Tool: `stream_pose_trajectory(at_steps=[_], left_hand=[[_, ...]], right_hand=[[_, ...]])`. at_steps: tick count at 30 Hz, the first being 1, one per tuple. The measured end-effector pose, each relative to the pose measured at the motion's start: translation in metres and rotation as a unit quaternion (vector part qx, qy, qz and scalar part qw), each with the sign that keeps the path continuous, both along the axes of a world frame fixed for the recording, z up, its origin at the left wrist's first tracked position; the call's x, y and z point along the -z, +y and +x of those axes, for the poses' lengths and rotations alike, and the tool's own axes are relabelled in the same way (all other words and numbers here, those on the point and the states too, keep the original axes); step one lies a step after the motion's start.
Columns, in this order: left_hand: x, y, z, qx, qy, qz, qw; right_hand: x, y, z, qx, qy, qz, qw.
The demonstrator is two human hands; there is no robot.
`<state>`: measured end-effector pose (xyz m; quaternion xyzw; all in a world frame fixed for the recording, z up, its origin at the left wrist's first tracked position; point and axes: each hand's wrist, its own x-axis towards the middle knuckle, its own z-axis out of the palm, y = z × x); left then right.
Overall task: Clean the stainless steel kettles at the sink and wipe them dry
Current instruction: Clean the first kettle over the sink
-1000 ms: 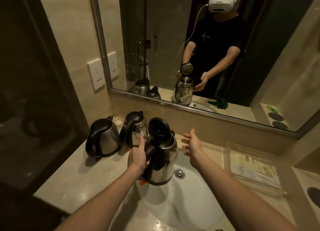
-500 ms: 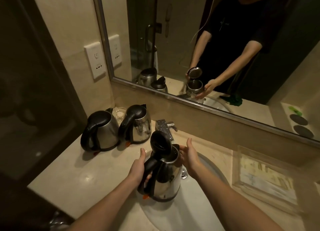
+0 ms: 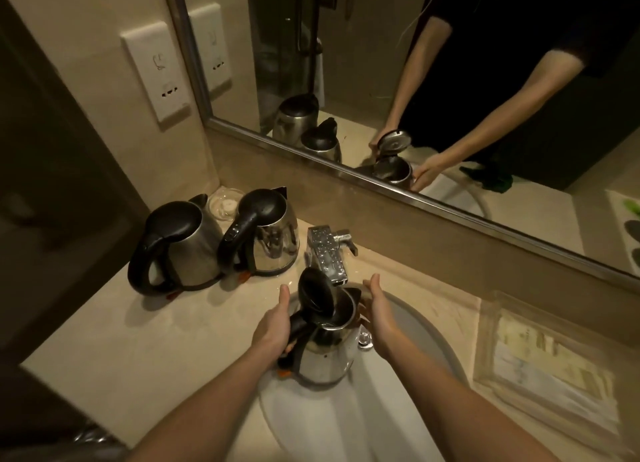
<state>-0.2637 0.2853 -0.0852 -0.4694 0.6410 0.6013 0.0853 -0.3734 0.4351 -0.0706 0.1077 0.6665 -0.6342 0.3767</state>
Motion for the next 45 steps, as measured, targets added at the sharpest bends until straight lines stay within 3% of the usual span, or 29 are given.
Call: stream_pose_trajectory(at_steps=[5,18,45], left_hand=[[0.016,-0.01,-0.014,-0.041,-0.002,0.026,0.999],[0.02,-0.012,-0.024,-0.077,0.021,0.088,0.993],[0.013,-0.013,-0.025,-0.067,0.005,0.069,0.995]], right_hand=[[-0.005,-0.015,-0.021,-0.065,0.09,0.036,0.993],[-0.009,-0.024,-0.042,-0.119,0.083,0.043,0.988],[-0.011,-0.025,-0.051,-0.084,0.046,0.054,0.994]])
